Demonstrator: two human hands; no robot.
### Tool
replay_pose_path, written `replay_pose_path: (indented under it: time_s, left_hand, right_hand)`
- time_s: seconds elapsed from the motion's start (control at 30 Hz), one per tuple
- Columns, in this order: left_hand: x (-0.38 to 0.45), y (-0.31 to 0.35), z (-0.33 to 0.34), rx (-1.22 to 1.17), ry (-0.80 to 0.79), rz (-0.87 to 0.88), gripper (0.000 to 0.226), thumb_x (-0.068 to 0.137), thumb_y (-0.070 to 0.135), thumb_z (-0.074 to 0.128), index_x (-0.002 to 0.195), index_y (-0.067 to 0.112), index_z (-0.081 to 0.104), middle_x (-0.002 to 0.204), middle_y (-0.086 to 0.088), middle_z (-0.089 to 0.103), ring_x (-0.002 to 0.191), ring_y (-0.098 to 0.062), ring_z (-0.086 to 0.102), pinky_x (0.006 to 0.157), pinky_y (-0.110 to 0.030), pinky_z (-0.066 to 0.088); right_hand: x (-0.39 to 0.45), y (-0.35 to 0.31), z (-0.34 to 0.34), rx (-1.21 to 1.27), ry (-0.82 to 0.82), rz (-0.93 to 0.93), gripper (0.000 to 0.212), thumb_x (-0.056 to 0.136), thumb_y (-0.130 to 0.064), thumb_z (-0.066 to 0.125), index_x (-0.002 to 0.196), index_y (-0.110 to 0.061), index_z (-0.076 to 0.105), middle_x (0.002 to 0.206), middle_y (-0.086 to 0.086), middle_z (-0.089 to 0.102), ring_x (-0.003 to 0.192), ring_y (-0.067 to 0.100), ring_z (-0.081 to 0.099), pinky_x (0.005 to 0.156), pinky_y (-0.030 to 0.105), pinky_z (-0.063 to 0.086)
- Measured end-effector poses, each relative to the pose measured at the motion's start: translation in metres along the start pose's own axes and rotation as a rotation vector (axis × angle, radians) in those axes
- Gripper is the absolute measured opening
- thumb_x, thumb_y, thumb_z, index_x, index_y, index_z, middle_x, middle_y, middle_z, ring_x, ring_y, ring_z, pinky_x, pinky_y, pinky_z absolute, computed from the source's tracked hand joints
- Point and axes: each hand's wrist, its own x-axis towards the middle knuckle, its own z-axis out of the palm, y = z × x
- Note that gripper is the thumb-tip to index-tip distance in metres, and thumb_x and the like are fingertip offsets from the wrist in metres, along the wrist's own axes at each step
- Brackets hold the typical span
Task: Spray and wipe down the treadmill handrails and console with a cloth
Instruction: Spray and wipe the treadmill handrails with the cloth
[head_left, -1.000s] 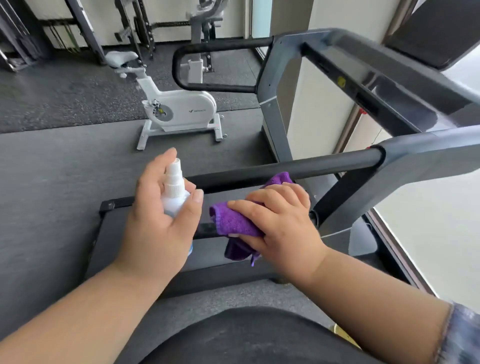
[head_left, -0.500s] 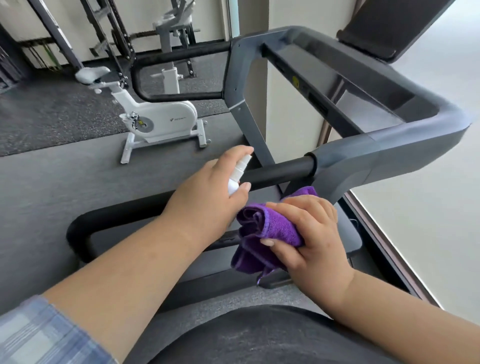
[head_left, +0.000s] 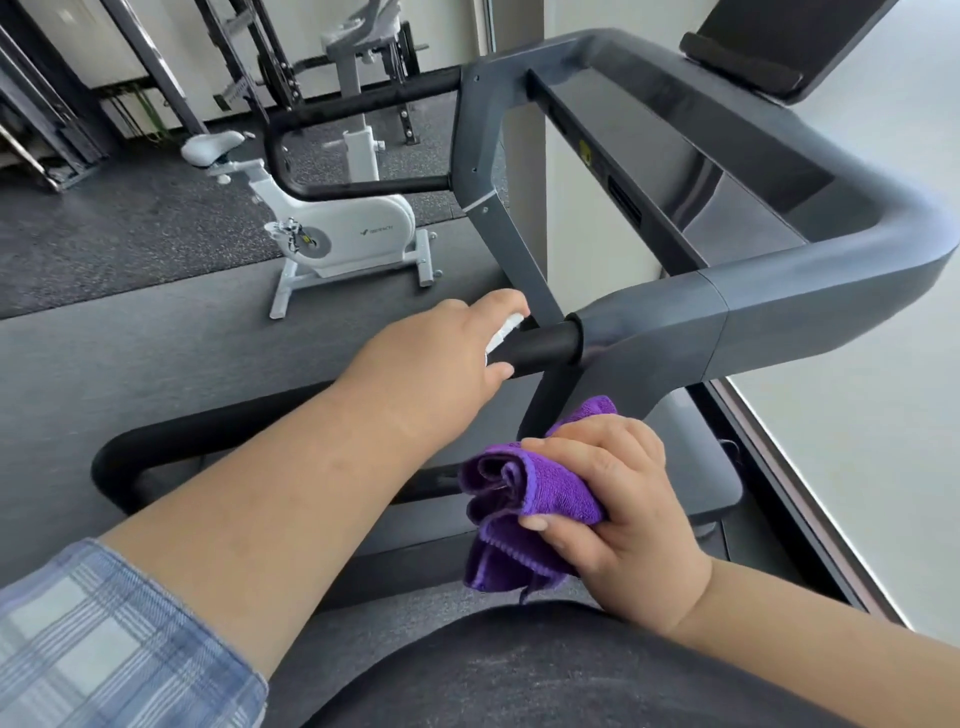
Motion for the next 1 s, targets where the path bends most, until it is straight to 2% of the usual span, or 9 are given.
replay_pose_path:
  time_s: [0.23,0.4,0.57,0.8,1.0]
  left_hand:
    - [-0.012,0.001,-0.001,-0.014,0.013,-0.042,0.042,0.095,0.047,0.055,0.130,0.046,0.032,0.108,0.003,0.058,0.089,-0.024,0.058,0.069,-0.036,0.047]
    - [-0.043,-0.024,-0.005,-0.050,0.059,-0.186,0.050,0.094,0.049,0.054,0.136,0.052,0.027,0.113,0.006,0.056,0.090,-0.023,0.057,0.072,-0.035,0.046]
    - [-0.064,-0.050,-0.008,-0.047,0.100,-0.316,0.048,0.094,0.046,0.055,0.135,0.049,0.030,0.103,0.004,0.055,0.082,-0.023,0.054,0.067,-0.034,0.042]
    - [-0.089,-0.074,-0.008,-0.087,0.090,-0.419,0.039,0.096,0.045,0.054,0.130,0.045,0.034,0.103,0.005,0.056,0.082,-0.023,0.055,0.069,-0.035,0.045]
    - [-0.113,-0.102,-0.016,-0.103,0.111,-0.512,0.045,0.096,0.046,0.054,0.135,0.047,0.030,0.105,0.005,0.053,0.084,-0.023,0.055,0.068,-0.035,0.044]
  right_hand:
    - [0.004,0.005,-0.001,0.040,-0.017,-0.005,0.043,0.093,-0.058,0.056,0.122,-0.028,0.065,0.106,-0.010,0.061,0.104,0.015,0.059,0.092,0.051,0.039]
    - [0.005,0.008,0.000,0.053,-0.042,-0.015,0.041,0.094,-0.059,0.056,0.123,-0.030,0.062,0.106,-0.009,0.062,0.104,0.017,0.059,0.091,0.052,0.040]
    - [0.011,0.008,0.015,0.070,-0.081,-0.014,0.041,0.094,-0.057,0.058,0.121,-0.028,0.065,0.105,-0.007,0.063,0.102,0.020,0.060,0.092,0.055,0.039]
    - [0.021,-0.004,0.042,0.114,-0.158,-0.081,0.040,0.093,-0.057,0.058,0.123,-0.030,0.062,0.104,-0.009,0.062,0.101,0.017,0.060,0.090,0.054,0.040]
    - [0.026,-0.018,0.070,0.135,-0.213,-0.100,0.039,0.093,-0.057,0.058,0.123,-0.032,0.060,0.107,-0.010,0.062,0.103,0.015,0.059,0.092,0.051,0.039]
